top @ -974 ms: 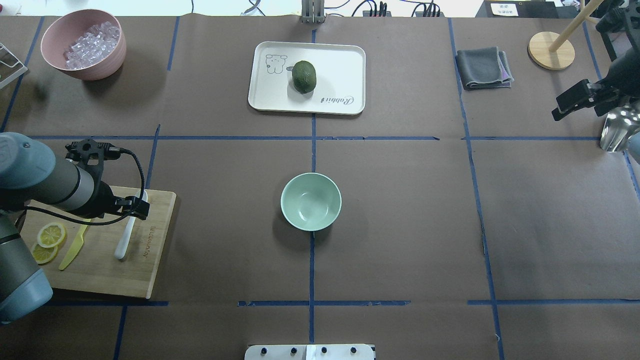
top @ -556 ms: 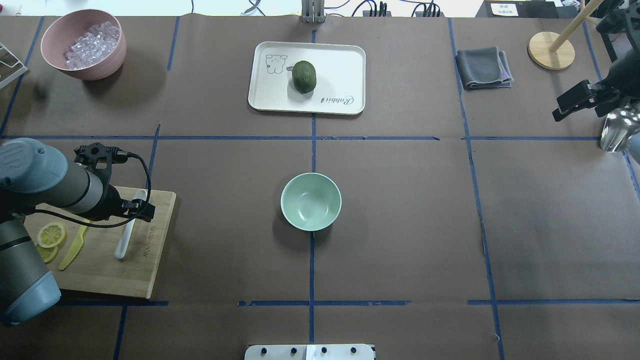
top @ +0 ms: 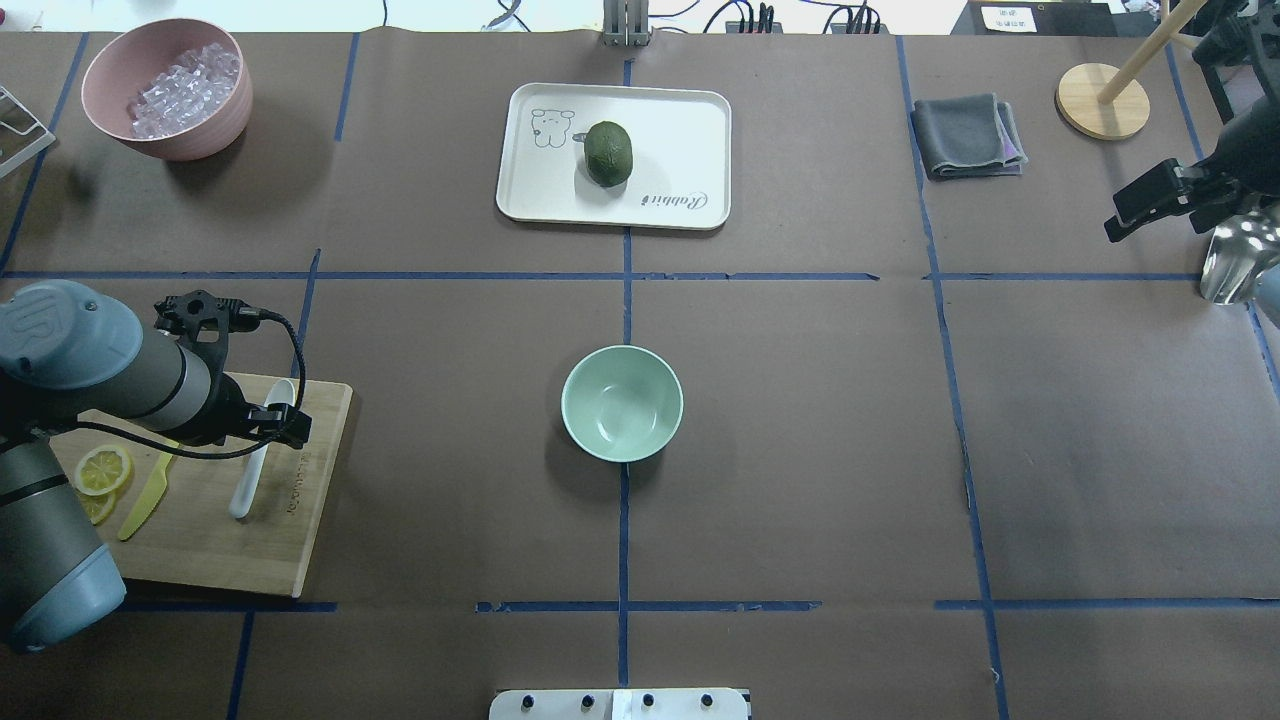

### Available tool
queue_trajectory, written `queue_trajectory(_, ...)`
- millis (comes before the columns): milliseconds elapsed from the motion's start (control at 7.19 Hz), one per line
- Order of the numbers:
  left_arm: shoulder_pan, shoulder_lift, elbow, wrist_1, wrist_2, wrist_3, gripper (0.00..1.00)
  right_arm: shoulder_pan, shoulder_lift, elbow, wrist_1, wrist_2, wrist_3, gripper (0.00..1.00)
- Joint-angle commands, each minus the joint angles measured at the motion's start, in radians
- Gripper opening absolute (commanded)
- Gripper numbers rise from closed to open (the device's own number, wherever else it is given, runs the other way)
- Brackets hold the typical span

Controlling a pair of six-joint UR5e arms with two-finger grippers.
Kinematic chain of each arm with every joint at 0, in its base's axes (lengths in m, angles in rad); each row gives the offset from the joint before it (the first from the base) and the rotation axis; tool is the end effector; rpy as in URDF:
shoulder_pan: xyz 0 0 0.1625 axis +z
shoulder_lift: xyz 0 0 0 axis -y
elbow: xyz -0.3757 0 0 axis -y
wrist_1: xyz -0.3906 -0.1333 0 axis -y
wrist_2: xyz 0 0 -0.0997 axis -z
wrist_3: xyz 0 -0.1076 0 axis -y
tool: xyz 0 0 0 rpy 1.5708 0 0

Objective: Place spoon in bowl
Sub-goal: 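Grasp the white spoon with the left gripper while the right arm returns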

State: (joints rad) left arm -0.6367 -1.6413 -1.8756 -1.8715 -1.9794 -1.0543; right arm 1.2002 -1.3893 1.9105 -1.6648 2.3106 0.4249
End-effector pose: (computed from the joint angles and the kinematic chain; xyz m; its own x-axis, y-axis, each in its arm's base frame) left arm 0.3719 -0.3876 0.4087 0.7161 0.0341 -0.6971 -0.0091 0.9992 0.0395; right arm -0.1354 -0.5162 0.3686 0.6710 -0.1312 0.7298 0.0582 0.9905 0.1246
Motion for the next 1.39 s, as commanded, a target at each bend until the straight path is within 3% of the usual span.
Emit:
queue_trajectory(0, 0.002, 0.0, 0.012, 0.0, 0.002, 0.002, 0.86, 0.001, 0.003, -0.001, -0.001, 0.001, 0.0, 0.99)
queue_trajectory(974, 0.003, -0.002, 0.015, -0.002, -0.001, -0.001, 0.69, 0.006, 0.003, -0.002, -0.001, 0.003, -0.002, 0.99)
queue_trajectory(1113, 0.003, -0.003, 0.015, -0.002, -0.001, -0.001, 0.54, 0.006, 0.003, -0.001, -0.001, 0.001, 0.0, 1.0)
queue_trajectory(1252, 0.003, -0.003, 0.013, -0.002, -0.002, -0.001, 0.34, 0.007, 0.003, -0.001, -0.001, 0.001, 0.0, 0.99)
